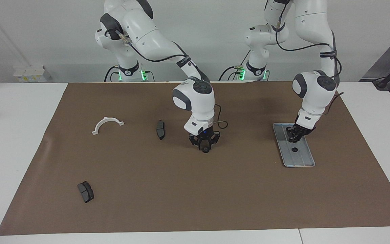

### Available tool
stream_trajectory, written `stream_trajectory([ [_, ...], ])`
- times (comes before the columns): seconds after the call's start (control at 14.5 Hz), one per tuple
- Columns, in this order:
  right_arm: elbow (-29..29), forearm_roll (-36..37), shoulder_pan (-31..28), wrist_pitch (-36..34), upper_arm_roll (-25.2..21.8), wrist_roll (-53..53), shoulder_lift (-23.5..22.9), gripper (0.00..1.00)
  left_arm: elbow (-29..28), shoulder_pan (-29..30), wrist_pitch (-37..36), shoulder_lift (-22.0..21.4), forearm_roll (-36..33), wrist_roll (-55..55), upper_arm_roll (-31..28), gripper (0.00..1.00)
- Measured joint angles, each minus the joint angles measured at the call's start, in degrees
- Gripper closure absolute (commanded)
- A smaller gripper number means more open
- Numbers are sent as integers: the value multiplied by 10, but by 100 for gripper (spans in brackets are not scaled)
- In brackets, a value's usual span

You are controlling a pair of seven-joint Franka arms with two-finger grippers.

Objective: Place bearing gear from tray to pile
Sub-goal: 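Grasp the gear with the right gripper while the left gripper returns to the tray, then carry the gear away with the right gripper while the left gripper grasps another gear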

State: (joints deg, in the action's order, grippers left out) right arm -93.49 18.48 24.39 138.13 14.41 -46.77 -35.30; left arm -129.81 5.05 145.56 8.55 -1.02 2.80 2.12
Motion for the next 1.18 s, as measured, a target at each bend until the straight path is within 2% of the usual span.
stream_trajectory([
  [0.28, 0, 1, 0, 0, 0, 0, 1, 98, 100, -1, -161, -17, 2, 23, 7, 100],
  [0.41, 1, 1, 0, -1, 0, 0, 1, 99, 146, -7, -235, -31, 8, 72, 21, 100],
  [0.62, 17, 2, -15, -29, -3, 12, 1, 99, 183, -53, -271, -37, 33, 194, 36, 100],
  [0.83, 40, 1, -90, -77, -3, 101, 8, 99, 182, -119, -237, -34, 77, 293, 39, 100],
  [1.04, 45, -1, -177, -120, -2, 208, 25, 99, 158, -207, -107, -19, 103, 417, 41, 100],
  [1.18, 45, -1, -222, -147, -2, 255, 31, 99, 147, -266, -7, 13, 104, 508, 42, 100],
])
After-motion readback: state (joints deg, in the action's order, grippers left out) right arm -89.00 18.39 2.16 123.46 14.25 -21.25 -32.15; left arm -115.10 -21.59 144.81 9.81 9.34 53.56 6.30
